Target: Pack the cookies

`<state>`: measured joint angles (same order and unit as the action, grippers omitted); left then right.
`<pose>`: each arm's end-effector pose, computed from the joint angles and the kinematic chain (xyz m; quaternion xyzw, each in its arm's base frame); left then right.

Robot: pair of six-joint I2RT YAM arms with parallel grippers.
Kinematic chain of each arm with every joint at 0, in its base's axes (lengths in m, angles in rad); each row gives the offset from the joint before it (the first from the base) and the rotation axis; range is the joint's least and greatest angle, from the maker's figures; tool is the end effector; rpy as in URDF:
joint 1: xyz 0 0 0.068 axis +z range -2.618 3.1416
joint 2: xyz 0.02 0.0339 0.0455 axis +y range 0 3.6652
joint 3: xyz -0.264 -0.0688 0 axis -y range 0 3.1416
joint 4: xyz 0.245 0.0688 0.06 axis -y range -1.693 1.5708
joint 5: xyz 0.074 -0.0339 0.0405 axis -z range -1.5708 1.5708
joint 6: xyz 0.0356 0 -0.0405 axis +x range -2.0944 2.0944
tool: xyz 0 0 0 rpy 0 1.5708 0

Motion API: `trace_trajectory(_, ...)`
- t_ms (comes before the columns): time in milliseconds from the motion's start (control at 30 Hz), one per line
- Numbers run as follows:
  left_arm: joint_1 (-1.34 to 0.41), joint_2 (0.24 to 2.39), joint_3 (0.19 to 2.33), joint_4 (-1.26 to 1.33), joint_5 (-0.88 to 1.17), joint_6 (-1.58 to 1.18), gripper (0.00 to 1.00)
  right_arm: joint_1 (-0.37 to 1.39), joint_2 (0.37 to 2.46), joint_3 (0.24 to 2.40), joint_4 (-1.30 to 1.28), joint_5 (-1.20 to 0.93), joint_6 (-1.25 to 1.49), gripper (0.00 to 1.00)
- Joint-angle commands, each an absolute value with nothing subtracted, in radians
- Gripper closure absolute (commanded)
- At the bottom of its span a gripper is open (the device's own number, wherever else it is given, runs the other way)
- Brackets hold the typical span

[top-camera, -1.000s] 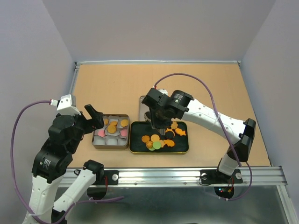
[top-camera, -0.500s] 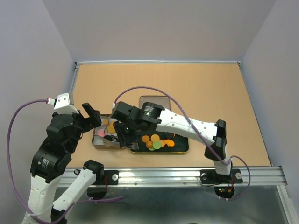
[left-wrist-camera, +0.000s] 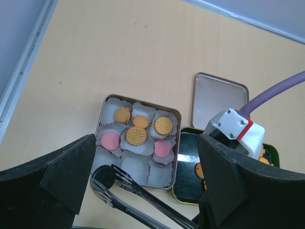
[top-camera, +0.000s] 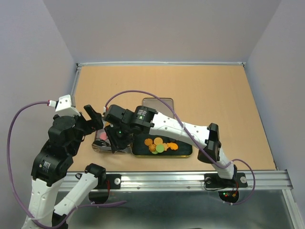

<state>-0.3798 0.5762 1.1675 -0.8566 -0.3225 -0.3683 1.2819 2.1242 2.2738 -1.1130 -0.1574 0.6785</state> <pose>0.0716 -0.0164 0.4155 -0.0930 0.7847 -0.1003 0.6046 0.1241 0.4371 0.3443 -0.3051 0.9013 0.2894 0.1037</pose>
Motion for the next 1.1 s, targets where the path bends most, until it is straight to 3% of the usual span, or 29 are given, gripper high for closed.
trace_trajectory(0, -0.385, 0.594, 1.212, -0.844, -0.348, -0.37, 0.01, 1.279, 2.134, 2.367, -1.055, -0.146, 0.65, 0.81)
trace_trajectory(233, -0.383, 0.592, 1.212, -0.85, -0.351, -0.379, 0.01, 1.278, 2.163, 2.367, -1.054, -0.138, 0.632, 0.77)
trace_trajectory(833, -0.383, 0.587, 1.209, -0.857, -0.35, -0.403, 0.01, 1.27, 2.166, 2.344, -1.052, -0.101, 0.611, 0.47)
trace_trajectory(1067, -0.383, 0.594, 1.218, -0.857, -0.35, -0.4, 0.01, 1.27, 2.164, 2.341, -1.051, -0.101, 0.606, 0.45)
